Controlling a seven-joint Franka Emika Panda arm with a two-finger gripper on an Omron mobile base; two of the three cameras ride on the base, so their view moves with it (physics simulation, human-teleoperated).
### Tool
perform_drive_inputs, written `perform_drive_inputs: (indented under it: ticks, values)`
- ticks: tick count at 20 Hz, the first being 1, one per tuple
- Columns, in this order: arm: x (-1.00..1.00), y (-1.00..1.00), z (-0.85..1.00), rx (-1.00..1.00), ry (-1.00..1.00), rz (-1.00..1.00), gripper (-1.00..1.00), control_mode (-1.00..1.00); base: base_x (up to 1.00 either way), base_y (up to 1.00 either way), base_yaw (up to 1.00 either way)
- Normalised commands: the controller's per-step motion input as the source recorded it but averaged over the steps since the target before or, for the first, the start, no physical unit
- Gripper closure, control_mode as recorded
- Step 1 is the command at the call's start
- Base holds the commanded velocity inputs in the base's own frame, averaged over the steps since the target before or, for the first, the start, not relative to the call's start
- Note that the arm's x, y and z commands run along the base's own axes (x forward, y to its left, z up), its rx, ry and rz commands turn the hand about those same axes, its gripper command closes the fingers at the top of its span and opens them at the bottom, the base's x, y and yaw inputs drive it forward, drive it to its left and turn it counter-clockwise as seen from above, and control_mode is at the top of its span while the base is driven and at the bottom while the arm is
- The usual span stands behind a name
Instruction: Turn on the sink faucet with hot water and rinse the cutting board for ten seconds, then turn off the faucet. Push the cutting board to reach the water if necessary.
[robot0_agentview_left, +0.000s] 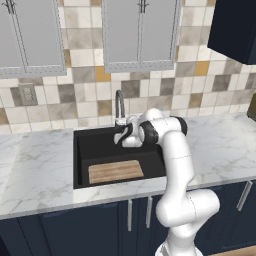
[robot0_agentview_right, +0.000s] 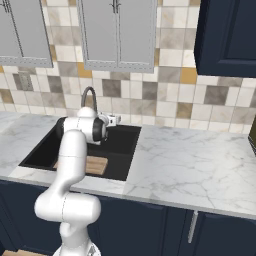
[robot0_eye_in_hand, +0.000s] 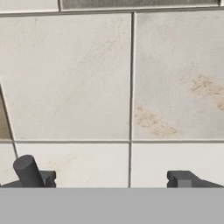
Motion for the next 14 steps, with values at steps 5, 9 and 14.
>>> perform_drive_inputs:
  ticks: [5, 9, 14]
  values:
    - [-0.66, -0.19, 0.0, 0.0, 0.0, 0.0, -1.0, -1.0, 0.0, 0.0, 0.0]
    - [-0.75, -0.23, 0.0, 0.0, 0.0, 0.0, -1.0, -1.0, 0.0, 0.0, 0.0]
    - [-0.35, -0.28, 0.0, 0.0, 0.0, 0.0, -1.0, -1.0, 0.0, 0.0, 0.0]
